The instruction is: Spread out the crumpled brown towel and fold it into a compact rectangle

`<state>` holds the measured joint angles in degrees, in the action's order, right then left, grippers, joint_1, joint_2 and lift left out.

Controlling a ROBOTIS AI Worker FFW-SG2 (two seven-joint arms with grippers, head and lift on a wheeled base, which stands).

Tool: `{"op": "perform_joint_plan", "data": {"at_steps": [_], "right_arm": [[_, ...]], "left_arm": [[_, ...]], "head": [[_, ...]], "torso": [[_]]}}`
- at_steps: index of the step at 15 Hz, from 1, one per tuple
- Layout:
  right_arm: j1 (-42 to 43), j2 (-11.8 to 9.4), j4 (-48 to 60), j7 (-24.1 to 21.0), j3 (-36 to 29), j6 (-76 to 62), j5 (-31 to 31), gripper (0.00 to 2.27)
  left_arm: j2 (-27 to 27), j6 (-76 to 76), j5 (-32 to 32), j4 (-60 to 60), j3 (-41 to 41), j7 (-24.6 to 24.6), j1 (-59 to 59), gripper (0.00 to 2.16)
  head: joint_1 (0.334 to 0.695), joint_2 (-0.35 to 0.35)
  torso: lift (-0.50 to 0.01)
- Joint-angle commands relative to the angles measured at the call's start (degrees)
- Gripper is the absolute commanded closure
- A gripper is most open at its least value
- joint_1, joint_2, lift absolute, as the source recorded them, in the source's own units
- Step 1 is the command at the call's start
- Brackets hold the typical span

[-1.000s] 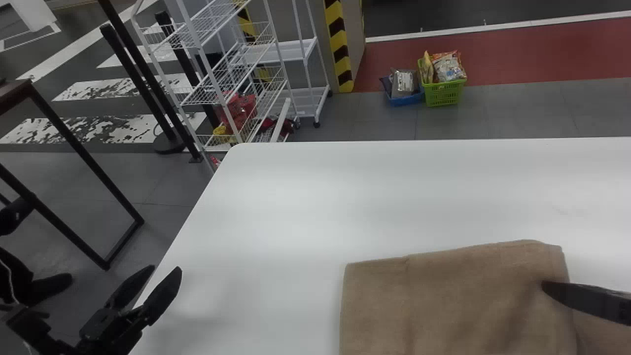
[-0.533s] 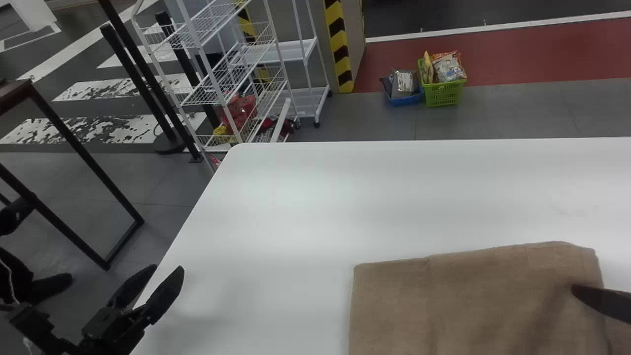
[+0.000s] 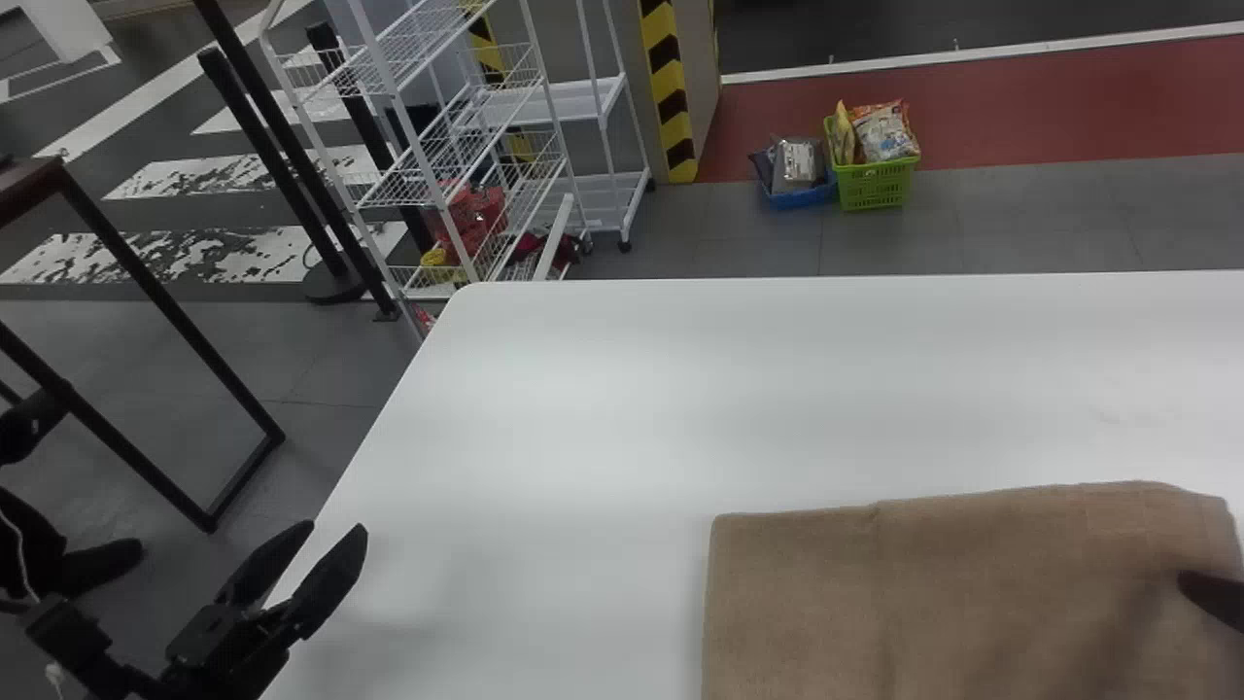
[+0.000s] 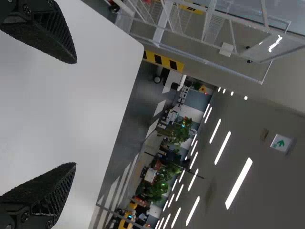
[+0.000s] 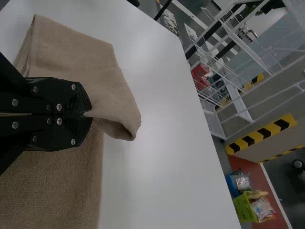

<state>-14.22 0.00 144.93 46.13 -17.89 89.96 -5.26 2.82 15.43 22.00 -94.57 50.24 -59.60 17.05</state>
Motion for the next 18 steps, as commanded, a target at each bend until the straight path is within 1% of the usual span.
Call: {"op": "perform_joint_plan", "data": {"at_steps": [1,4,8,11,18], "right_arm": [[-2.7,0.1,1.8,0.1,-2.0,0.1,-0.1,1.5],[-5.0,0.1,2.1,1.0,-3.9,0.1,-0.4,1.5],[-3.5,0.1,1.3,1.5,-6.9,0.1,-0.3,1.5],[-1.2,0.1,-0.2,1.4,-7.1,0.1,0.7,1.5],[-4.0,0.1,-2.3,2.1,-7.3,0.1,2.3,1.5]], "left_arm": [[0.2,-0.2,-0.1,0.1,-0.5,0.1,0.0,0.04],[0.3,-0.7,-0.4,0.3,-1.5,0.3,-0.3,0.04],[0.3,-0.9,-0.8,0.3,-2.2,0.5,-0.3,0.04],[0.2,-0.9,-1.0,0.3,-2.3,0.4,-0.3,0.04],[0.2,-0.9,-1.3,0.3,-2.4,0.3,-0.3,0.04]], "head": [[0.695,0.35],[0.695,0.35],[0.695,0.35],[0.695,0.35],[0.695,0.35]], "torso": [[-0.127],[-0.127],[-0.127],[-0.127],[-0.127]]}}
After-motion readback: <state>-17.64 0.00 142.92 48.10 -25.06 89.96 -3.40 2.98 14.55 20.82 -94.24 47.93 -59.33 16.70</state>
